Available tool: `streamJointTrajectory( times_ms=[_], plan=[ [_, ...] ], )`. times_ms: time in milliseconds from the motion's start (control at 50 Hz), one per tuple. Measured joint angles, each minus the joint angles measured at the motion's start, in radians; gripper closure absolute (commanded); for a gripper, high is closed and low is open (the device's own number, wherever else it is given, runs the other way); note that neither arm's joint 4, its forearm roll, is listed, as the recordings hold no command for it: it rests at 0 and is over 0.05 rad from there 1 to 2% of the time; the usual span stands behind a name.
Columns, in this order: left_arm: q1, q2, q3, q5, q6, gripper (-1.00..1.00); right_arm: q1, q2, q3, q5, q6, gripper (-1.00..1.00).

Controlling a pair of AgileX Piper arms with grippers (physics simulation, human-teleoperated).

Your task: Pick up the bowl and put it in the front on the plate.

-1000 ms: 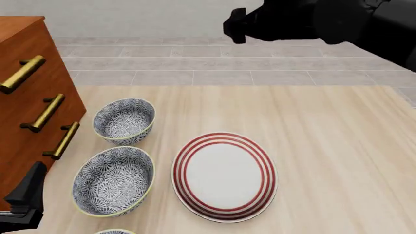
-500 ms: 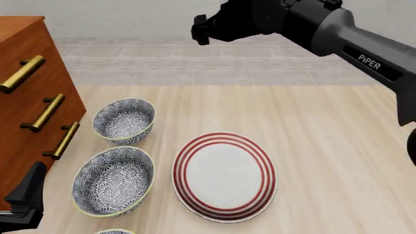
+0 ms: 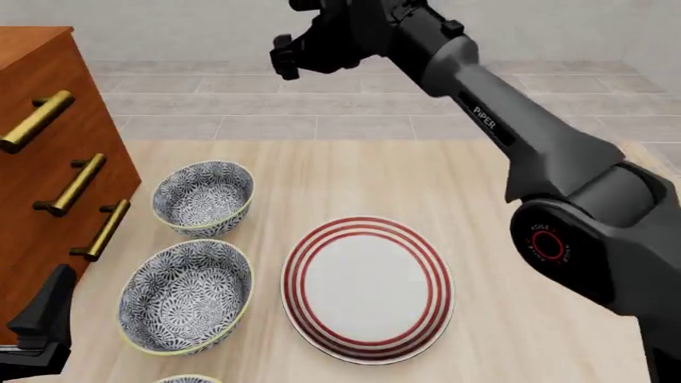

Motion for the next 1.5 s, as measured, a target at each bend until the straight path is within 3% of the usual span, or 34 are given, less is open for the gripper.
streamJointTrajectory(
  times_ms=[200,380,1500],
  plan=[
    [0.0,0.0,0.0,0.0,0.0,-1.0,0.022,0.145,-0.224,0.096,0.01,-1.0],
    [0.0,0.0,0.0,0.0,0.0,-1.0,0.038,0.232,-0.334,0.129,0.024,-1.0],
    [0.0,0.0,0.0,0.0,0.0,-1.0,0.101,0.439,-0.421,0.09,0.05,-1.0]
  ],
)
